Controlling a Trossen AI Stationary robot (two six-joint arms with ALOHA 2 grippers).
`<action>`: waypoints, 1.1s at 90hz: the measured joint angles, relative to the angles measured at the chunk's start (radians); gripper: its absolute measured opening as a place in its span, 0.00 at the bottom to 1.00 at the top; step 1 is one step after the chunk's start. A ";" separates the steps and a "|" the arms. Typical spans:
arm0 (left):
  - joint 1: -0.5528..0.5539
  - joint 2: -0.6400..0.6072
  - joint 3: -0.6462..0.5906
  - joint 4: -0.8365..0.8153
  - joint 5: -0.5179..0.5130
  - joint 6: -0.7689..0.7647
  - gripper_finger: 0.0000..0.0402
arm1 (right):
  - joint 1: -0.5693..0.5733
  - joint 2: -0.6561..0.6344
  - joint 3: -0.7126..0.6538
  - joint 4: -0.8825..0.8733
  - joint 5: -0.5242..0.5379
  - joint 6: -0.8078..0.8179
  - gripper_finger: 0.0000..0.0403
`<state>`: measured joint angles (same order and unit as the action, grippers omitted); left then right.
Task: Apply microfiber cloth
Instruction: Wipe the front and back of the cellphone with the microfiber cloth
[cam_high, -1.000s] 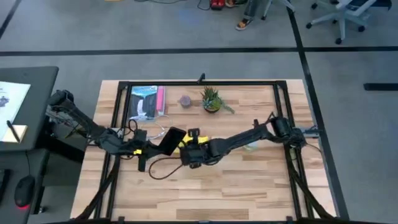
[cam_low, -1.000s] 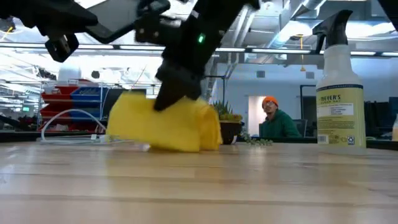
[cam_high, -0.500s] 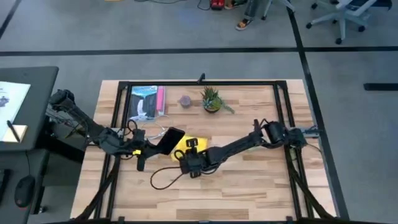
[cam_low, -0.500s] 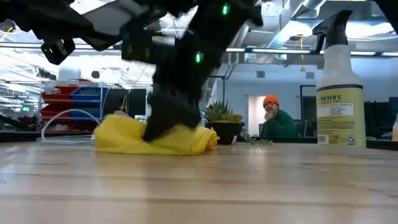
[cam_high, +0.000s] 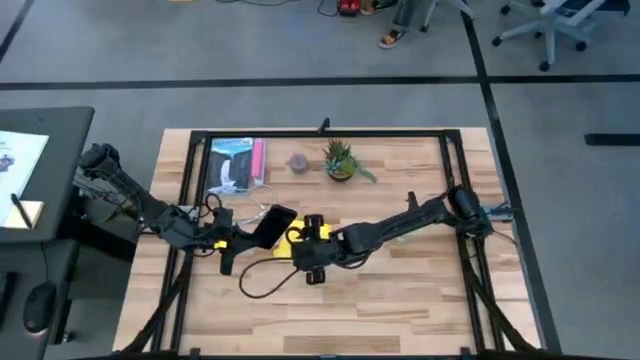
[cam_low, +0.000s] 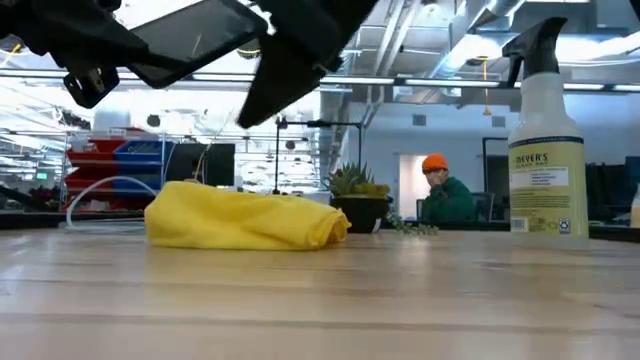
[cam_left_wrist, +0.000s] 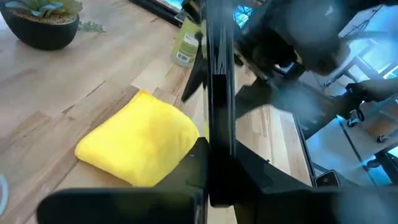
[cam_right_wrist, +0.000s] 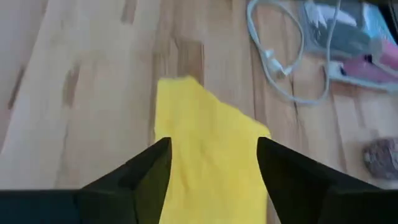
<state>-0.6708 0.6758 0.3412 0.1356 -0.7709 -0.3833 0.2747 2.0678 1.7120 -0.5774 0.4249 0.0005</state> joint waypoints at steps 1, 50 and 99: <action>0.000 0.000 0.000 -0.006 0.002 -0.002 0.04 | 0.001 -0.005 0.000 -0.008 0.003 0.001 0.55; 0.018 0.291 0.003 0.005 -0.074 0.406 0.04 | 0.085 -0.223 0.000 -0.144 0.022 0.204 0.47; 0.185 0.818 0.262 -0.042 -0.081 0.630 0.13 | 0.218 -0.215 0.001 -0.141 0.233 0.309 0.47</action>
<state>-0.4858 1.4938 0.6029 0.0932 -0.8520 0.2467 0.4927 1.8530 1.7130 -0.7180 0.6582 0.3097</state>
